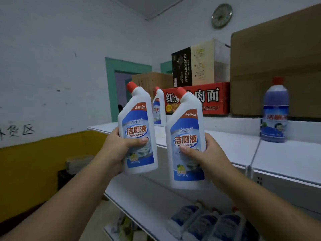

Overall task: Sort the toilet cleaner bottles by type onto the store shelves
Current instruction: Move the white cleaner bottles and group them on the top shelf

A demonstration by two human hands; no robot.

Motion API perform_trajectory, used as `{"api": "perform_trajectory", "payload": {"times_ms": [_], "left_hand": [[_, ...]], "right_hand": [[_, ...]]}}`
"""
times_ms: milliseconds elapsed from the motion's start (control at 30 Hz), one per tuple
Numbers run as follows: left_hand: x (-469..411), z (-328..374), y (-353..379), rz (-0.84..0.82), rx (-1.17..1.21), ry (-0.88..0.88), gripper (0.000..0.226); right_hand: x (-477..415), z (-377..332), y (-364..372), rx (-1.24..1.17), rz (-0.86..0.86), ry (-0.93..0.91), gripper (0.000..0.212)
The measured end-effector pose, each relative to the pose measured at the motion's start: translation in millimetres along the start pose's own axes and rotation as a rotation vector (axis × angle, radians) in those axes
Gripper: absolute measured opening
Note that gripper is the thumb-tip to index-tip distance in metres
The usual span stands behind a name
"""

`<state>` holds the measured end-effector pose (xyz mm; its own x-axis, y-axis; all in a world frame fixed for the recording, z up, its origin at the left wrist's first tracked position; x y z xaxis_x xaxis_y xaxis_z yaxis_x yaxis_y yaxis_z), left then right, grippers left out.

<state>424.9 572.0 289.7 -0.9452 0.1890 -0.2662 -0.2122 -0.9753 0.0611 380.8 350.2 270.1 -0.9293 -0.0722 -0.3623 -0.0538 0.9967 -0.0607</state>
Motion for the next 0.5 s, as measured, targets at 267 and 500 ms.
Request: {"api": "perform_trajectory", "payload": {"times_ms": [267, 500], "left_hand": [[-144.3, 27.4, -40.0, -0.077, -0.016, 0.130, 0.067], [-273.8, 15.9, -67.4, -0.242, 0.001, 0.170, 0.074]], "right_hand": [[-141.5, -52.8, 17.7, 0.043, 0.077, -0.179, 0.047], [-241.7, -52.9, 7.3, 0.216, 0.197, -0.120, 0.054]]}}
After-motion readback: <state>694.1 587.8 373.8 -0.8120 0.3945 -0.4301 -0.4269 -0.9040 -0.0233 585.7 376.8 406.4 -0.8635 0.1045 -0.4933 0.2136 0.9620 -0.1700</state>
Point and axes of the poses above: each hand's wrist, its own x-axis away from the middle knuckle, its own y-axis out of the palm, z = x × y, the point moved 9 cm from there along -x, towards the middle knuckle, and after that the axes turned 10 degrees about -z, right-handed, at the moved point
